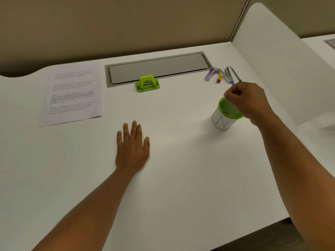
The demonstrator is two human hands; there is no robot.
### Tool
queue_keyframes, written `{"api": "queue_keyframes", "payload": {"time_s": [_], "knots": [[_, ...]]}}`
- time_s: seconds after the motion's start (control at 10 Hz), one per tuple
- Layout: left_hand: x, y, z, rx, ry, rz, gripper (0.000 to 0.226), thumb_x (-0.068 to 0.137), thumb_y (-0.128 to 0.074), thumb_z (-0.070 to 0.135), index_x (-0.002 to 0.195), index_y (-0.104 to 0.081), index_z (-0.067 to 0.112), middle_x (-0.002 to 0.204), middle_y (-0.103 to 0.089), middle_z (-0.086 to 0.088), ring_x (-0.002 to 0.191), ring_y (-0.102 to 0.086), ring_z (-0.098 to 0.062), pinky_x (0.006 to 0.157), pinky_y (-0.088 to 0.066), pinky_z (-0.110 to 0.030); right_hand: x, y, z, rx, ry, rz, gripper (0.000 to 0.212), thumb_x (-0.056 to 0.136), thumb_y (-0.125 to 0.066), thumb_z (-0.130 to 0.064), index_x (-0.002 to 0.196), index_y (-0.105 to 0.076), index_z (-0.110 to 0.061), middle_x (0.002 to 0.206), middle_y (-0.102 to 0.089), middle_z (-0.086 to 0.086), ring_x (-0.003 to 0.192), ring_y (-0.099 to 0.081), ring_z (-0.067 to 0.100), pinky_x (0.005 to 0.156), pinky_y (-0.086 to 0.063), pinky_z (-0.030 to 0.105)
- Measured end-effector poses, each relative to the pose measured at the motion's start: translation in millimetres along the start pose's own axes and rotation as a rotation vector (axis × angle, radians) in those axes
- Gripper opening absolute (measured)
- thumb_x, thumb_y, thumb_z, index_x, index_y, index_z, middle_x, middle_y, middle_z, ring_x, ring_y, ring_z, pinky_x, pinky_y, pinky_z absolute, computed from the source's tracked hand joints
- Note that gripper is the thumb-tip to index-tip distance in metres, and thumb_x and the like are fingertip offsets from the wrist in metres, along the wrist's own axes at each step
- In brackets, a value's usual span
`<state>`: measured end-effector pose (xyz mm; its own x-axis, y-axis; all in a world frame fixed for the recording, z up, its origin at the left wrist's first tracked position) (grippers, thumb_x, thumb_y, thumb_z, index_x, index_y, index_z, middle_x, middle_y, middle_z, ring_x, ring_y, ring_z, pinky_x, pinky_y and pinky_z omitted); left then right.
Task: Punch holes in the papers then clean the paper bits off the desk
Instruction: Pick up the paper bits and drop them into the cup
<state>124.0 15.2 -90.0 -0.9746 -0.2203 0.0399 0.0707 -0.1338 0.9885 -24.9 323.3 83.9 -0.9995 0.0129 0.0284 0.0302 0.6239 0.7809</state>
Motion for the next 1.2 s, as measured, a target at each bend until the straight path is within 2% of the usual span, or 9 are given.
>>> {"api": "queue_keyframes", "payload": {"time_s": [0.1,0.3,0.4,0.5,0.7,0.8,0.9,1.1,1.2], "knots": [[-0.3,-0.7,0.3,0.011,-0.003,0.014,0.062,0.1,-0.023,0.043,0.149,-0.034,0.009,0.16,-0.027,-0.008,0.15,-0.017,-0.031,0.121,-0.014,-0.05,3.4,4.7,8.5,-0.101,0.024,0.002,0.014,0.087,-0.059,-0.019,0.09,-0.071,-0.012,0.083,-0.062,-0.002,0.084,-0.056,0.017,0.066,-0.045,0.028],[0.1,-1.1,0.4,0.024,-0.005,0.019,0.063,0.099,-0.02,0.044,0.149,-0.034,0.009,0.16,-0.027,-0.009,0.149,-0.018,-0.032,0.12,-0.015,-0.051,3.8,-1.9,28.0,-0.277,0.023,-0.041,0.016,0.087,-0.058,-0.01,0.098,-0.069,-0.01,0.095,-0.068,0.006,0.085,-0.054,0.019,0.069,-0.042,0.029],[0.1,-1.8,0.0,0.022,-0.005,0.01,0.064,0.099,-0.019,0.045,0.15,-0.033,0.009,0.161,-0.026,-0.008,0.15,-0.016,-0.032,0.121,-0.014,-0.05,2.5,-1.1,32.7,-0.287,0.034,-0.024,0.02,0.088,-0.057,-0.008,0.104,-0.068,-0.012,0.104,-0.068,0.007,0.087,-0.054,0.019,0.07,-0.04,0.028],[0.5,-2.0,0.1,0.019,-0.008,0.009,0.064,0.099,-0.019,0.045,0.15,-0.032,0.009,0.161,-0.025,-0.008,0.15,-0.016,-0.032,0.121,-0.014,-0.051,0.9,3.8,30.3,-0.263,0.078,0.088,0.021,0.089,-0.053,-0.012,0.104,-0.069,-0.014,0.102,-0.07,0.005,0.085,-0.053,0.017,0.07,-0.038,0.028],[0.1,-1.6,-0.7,0.02,-0.008,-0.002,0.065,0.099,-0.018,0.045,0.151,-0.031,0.009,0.161,-0.025,-0.008,0.15,-0.015,-0.032,0.121,-0.014,-0.051,-3.8,0.3,25.1,-0.267,0.133,0.08,0.029,0.09,-0.047,-0.01,0.109,-0.069,-0.016,0.106,-0.071,0.007,0.094,-0.062,0.025,0.072,-0.04,0.026],[-0.1,-0.8,-0.6,0.028,-0.013,-0.001,0.064,0.099,-0.02,0.045,0.15,-0.033,0.009,0.16,-0.026,-0.009,0.149,-0.017,-0.033,0.12,-0.015,-0.051,-4.3,-0.7,22.2,-0.232,0.135,0.1,0.03,0.091,-0.046,-0.013,0.11,-0.068,-0.016,0.104,-0.07,0.007,0.089,-0.06,0.023,0.071,-0.04,0.026],[0.8,-0.3,0.1,0.013,-0.01,-0.012,0.065,0.098,-0.019,0.046,0.15,-0.032,0.009,0.16,-0.026,-0.008,0.15,-0.016,-0.032,0.12,-0.014,-0.051,-3.9,-6.7,19.2,-0.254,0.136,0.055,0.031,0.091,-0.045,-0.014,0.11,-0.069,-0.017,0.109,-0.071,0.007,0.098,-0.062,0.026,0.077,-0.049,0.031],[1.2,-0.4,-0.2,-0.007,-0.015,-0.006,0.064,0.098,-0.02,0.045,0.15,-0.033,0.009,0.16,-0.026,-0.008,0.15,-0.016,-0.033,0.12,-0.013,-0.051,-0.6,-10.3,17.8,-0.308,0.128,0.044,0.029,0.092,-0.055,-0.034,0.105,-0.071,-0.014,0.1,-0.071,0.007,0.087,-0.06,0.022,0.07,-0.042,0.029],[-0.5,0.6,-0.2,-0.052,0.0,-0.035,0.066,0.098,-0.014,0.046,0.152,-0.028,0.011,0.162,-0.02,-0.006,0.151,-0.009,-0.03,0.122,-0.007,-0.049,-9.5,-12.8,6.2,-0.273,0.221,0.114,0.032,0.095,-0.051,-0.037,0.107,-0.07,-0.014,0.101,-0.067,0.01,0.093,-0.06,0.027,0.073,-0.04,0.029]]}}
Point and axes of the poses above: each hand's wrist, its own x-axis towards the middle knuckle, its own y-axis out of the back of the hand, z = x × y, the point moved 5 cm from there along x, towards the middle knuckle
